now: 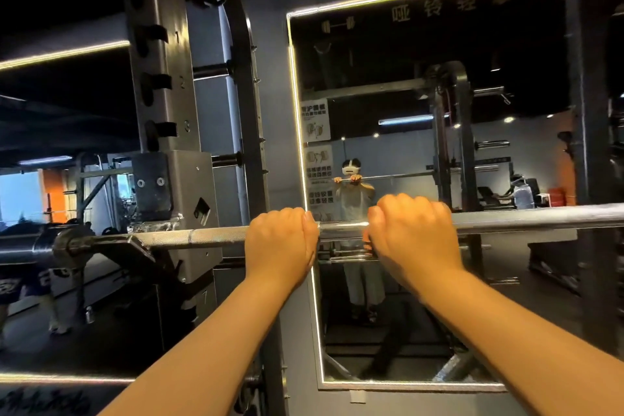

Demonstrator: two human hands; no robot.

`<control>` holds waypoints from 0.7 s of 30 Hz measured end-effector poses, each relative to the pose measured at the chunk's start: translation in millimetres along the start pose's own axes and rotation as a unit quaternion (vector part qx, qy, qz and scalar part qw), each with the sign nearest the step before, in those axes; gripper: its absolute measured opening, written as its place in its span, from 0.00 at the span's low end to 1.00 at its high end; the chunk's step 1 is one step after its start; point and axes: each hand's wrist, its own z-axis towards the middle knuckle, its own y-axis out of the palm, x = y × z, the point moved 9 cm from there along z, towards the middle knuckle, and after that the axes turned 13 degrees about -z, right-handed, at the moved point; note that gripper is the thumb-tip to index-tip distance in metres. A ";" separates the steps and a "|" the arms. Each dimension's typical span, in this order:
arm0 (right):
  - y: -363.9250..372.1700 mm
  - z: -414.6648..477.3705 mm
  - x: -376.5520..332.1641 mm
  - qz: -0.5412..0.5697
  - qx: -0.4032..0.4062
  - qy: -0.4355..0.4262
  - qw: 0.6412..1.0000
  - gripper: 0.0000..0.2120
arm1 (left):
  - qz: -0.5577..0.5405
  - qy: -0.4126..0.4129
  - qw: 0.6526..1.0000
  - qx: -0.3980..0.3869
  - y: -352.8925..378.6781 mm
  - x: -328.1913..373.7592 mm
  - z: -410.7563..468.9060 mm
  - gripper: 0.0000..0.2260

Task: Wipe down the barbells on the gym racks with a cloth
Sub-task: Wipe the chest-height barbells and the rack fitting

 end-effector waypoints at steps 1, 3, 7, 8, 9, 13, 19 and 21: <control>0.4 1.0 -15.7 0.010 -0.011 -0.011 1.000 0.20 | -0.003 0.000 1.000 -0.001 -1.5 2.8 0.4 0.17; 1.3 -0.4 -45.1 0.033 -0.018 -0.064 0.997 0.21 | -0.010 0.009 1.000 -0.001 -5.4 6.4 0.7 0.18; 0.2 -7.2 -36.9 0.059 -0.031 -0.149 0.987 0.24 | -0.003 0.032 0.999 -0.041 -3.2 7.5 0.5 0.17; 0.0 -10.8 -25.4 0.060 -0.030 -0.156 0.986 0.24 | 0.001 0.037 0.998 -0.055 -2.4 8.3 1.0 0.16; 0.6 -14.0 -12.2 0.054 -0.023 -0.157 0.986 0.24 | 0.008 0.044 0.997 -0.066 -1.8 9.6 1.1 0.15; 5.2 -21.5 20.8 0.026 0.012 -0.116 0.993 0.22 | 0.042 0.048 0.992 -0.112 2.6 10.8 1.3 0.14; -0.1 -15.3 -19.1 0.015 0.045 -0.056 0.997 0.21 | 0.081 0.079 0.983 -0.145 -3.0 45.2 17.6 0.05; -1.9 -16.4 -16.4 0.022 0.051 -0.111 0.992 0.22 | 0.035 0.101 0.986 -0.130 0.6 66.8 28.8 0.05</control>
